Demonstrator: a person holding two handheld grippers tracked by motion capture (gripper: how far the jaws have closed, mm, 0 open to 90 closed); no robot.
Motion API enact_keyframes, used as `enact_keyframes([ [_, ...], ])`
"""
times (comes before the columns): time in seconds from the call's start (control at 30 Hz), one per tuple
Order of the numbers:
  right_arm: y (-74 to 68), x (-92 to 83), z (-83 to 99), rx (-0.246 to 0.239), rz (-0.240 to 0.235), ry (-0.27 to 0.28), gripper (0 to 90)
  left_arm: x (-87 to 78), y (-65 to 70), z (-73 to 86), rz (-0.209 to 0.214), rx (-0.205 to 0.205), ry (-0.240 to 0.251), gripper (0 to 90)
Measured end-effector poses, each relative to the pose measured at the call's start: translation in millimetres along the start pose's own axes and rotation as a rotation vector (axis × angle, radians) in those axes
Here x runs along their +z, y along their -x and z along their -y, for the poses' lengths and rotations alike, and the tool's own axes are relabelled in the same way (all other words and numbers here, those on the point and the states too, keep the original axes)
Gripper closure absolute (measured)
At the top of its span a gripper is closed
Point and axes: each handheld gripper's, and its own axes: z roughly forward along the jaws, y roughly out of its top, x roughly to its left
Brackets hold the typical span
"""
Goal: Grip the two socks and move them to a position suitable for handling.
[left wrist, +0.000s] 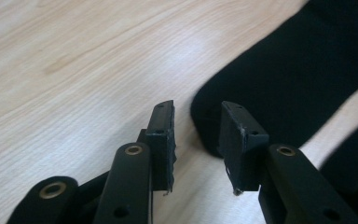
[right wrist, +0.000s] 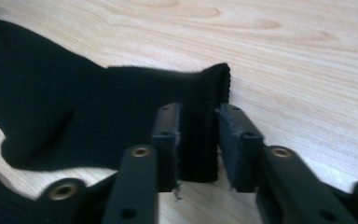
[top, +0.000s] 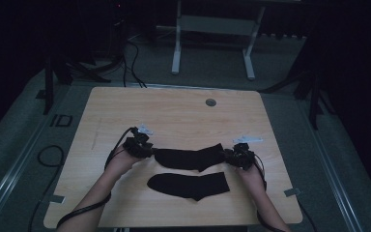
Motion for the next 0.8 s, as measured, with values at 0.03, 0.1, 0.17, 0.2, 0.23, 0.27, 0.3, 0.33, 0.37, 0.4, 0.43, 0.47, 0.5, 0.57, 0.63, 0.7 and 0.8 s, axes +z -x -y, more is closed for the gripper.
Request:
enact_keyframes([
  [0.03,0.6,-1.5,0.1,-0.003,0.005,-0.002,59.1,-0.9,0.2,0.8,-0.004,-0.004,0.011,59.7],
  [0.1,2.1,-6.5,-0.4,-0.001,0.012,0.009,57.7,-4.8,3.0,1.8,-0.001,-0.001,0.036,59.8],
  [0.17,2.5,-13.9,-2.0,-0.017,0.019,0.036,68.7,-10.3,10.2,1.9,0.017,0.027,0.072,66.5],
  [0.2,1.5,-17.6,-3.0,-0.037,0.029,0.048,75.5,-12.4,14.7,1.4,0.014,0.044,0.084,69.1],
  [0.23,-0.1,-20.8,-4.0,-0.055,0.042,0.058,82.8,-13.6,19.3,0.9,0.015,0.058,0.095,75.0],
  [0.27,-1.4,-22.8,-5.0,-0.067,0.046,0.065,87.9,-13.5,23.6,0.6,0.026,0.065,0.097,79.6],
  [0.3,-2.8,-23.3,-6.0,-0.074,0.032,0.061,89.7,-11.8,27.6,0.5,0.034,0.067,0.095,82.3],
  [0.33,-4.1,-22.3,-6.5,-0.085,0.019,0.057,89.8,-9.1,31.4,0.6,0.038,0.073,0.083,85.1],
  [0.37,-5.9,-20.1,-6.6,-0.095,0.013,0.046,89.8,-5.3,34.4,1.1,0.045,0.080,0.071,86.1],
  [0.4,-7.7,-17.0,-6.2,-0.108,0.010,0.034,89.8,-0.8,36.7,1.8,0.054,0.083,0.058,88.4],
  [0.43,-9.2,-13.4,-5.4,-0.115,0.008,0.024,89.8,3.4,38.3,2.6,0.051,0.084,0.042,88.4],
  [0.47,-10.4,-9.5,-4.4,-0.117,0.008,0.017,89.8,8.2,39.0,3.6,0.053,0.081,0.033,88.4],
  [0.5,-11.1,-5.8,-3.0,-0.119,0.014,0.010,89.8,12.4,39.2,4.5,0.055,0.075,0.023,88.4],
  [0.57,-11.3,-2.0,-1.6,-0.119,0.022,0.001,89.7,19.2,37.9,6.1,0.045,0.070,0.005,88.4],
  [0.63,-10.5,7.0,3.6,-0.109,0.030,-0.029,89.6,24.9,35.1,7.8,0.030,0.071,-0.011,88.3],
  [0.7,-10.4,7.0,6.2,-0.104,0.021,-0.016,88.9,26.1,29.7,9.7,0.034,0.042,0.009,88.3],
  [0.8,-12.2,5.1,10.3,-0.099,0.008,-0.008,89.0,25.7,22.6,10.9,0.024,0.020,0.020,88.3],
])
